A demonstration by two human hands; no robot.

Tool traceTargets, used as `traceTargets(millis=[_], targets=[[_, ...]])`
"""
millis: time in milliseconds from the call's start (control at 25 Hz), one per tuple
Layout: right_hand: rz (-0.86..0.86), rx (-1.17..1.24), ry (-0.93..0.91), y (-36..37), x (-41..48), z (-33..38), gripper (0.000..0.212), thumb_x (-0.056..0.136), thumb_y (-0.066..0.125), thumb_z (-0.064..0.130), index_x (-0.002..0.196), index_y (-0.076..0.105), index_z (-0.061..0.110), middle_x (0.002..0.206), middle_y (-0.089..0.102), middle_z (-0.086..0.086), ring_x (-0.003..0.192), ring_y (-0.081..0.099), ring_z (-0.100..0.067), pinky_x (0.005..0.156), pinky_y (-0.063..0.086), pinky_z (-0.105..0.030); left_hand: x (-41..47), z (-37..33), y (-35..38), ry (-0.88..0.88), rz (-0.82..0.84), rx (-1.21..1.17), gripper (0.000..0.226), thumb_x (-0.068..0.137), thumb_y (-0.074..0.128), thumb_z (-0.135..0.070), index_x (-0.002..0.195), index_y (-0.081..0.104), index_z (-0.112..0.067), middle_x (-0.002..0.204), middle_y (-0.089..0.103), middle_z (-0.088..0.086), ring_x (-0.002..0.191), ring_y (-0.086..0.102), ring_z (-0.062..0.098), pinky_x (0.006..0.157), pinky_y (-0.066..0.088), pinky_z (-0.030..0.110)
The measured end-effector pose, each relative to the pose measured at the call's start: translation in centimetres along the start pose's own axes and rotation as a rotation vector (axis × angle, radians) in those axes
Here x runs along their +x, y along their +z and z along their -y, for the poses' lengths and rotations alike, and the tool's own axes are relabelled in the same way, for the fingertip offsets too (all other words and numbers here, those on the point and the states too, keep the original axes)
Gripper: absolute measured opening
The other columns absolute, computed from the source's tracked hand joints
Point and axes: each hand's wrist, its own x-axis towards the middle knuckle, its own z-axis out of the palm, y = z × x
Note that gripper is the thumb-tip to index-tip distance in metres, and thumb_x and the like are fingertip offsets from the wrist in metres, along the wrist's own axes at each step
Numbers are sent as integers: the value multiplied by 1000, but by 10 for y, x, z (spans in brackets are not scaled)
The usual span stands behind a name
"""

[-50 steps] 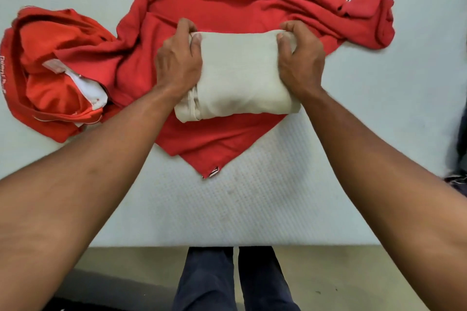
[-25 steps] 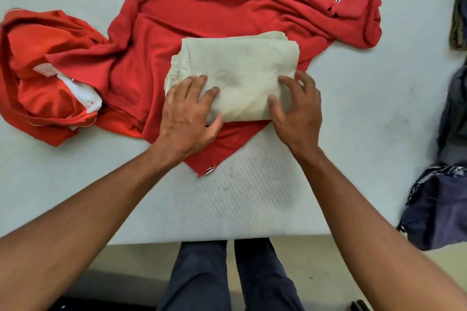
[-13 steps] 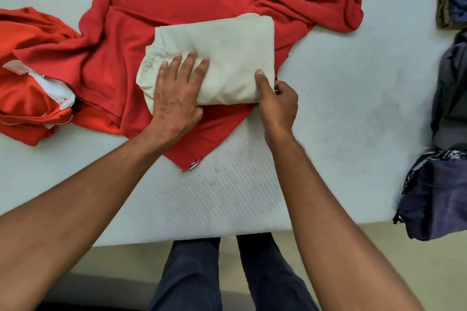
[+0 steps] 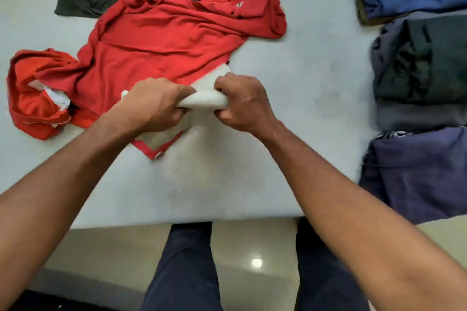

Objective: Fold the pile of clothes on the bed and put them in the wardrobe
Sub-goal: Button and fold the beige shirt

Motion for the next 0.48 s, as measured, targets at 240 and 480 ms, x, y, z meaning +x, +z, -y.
traceTargets(millis=[240,480], targets=[[545,52,184,-186,-139,-106,35,76,65,26,109,53,28,87,67,3,78,56,-27,67,38,-35,19,-207,1,237,72,-105,37,74,50,-34,110,56,-30,85,68,4,78,65,33,58,41,34],[689,120,381,-321,-188,-190,39,70,73,27,108,67,34,98,71,9,90,64,-17,77,53,-36,87,-349,-40,177,244,-290,45,66,66,-25,110,61,-35,89,66,-11,85,61,18,68,46,32]])
